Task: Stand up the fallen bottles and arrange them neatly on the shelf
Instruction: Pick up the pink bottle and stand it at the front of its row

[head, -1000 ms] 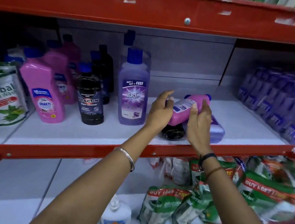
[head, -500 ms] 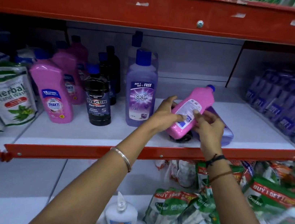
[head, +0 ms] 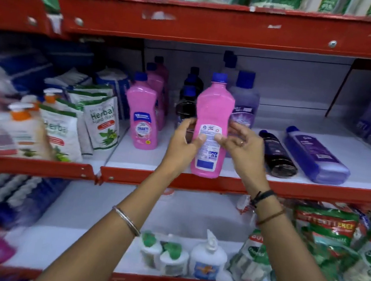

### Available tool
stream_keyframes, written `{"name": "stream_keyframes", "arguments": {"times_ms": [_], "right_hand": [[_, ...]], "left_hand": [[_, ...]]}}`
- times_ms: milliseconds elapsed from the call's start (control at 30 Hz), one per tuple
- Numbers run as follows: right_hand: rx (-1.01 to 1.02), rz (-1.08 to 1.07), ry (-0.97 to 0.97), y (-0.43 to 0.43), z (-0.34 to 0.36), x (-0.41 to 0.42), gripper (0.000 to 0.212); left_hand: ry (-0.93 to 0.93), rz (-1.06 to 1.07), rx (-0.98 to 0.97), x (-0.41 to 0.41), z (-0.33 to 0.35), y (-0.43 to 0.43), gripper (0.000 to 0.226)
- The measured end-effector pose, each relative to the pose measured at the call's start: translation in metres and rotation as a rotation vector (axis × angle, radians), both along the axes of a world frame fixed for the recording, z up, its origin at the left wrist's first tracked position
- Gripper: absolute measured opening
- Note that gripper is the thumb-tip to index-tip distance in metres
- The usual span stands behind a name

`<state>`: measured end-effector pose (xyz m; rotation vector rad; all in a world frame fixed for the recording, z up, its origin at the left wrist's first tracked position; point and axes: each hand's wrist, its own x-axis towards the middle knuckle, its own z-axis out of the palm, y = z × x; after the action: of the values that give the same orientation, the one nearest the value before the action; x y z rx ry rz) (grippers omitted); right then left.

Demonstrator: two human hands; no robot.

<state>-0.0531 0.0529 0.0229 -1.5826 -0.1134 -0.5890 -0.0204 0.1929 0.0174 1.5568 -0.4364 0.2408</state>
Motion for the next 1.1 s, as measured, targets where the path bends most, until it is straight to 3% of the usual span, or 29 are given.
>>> {"name": "stream_keyframes", "arguments": {"times_ms": [200, 433, 533, 800, 900, 1100], "right_hand": [[-0.086, 0.126, -0.019, 0.074, 0.002, 0.027, 0.044], [-0.117, 0.209, -0.006, 0.136, -0.016, 0.062, 0.05], [-0.144, 0.211, 0.015, 0.147, -0.026, 0.07, 0.05], [-0.159, -0.072, -0.028, 0.156, -0.047, 0.072, 0.027], [-0.153, -0.027, -0.04, 0.162, -0.051, 0.064, 0.037], [-0.274, 0.15, 0.015, 0.165, -0.055, 0.061, 0.079]], "left_hand": [[-0.1, 0.171, 0.069, 0.01, 0.0, 0.077, 0.039], [-0.055, 0.277, 0.095, 0.029, -0.02, 0.136, 0.051], [-0.048, 0.277, 0.094, 0.035, -0.029, 0.148, 0.045], [-0.027, 0.174, -0.026, 0.048, -0.042, 0.168, 0.026], [-0.005, 0.143, -0.004, 0.052, -0.043, 0.174, 0.029], [0.067, -0.007, 0.016, 0.058, -0.042, 0.182, 0.033]]}}
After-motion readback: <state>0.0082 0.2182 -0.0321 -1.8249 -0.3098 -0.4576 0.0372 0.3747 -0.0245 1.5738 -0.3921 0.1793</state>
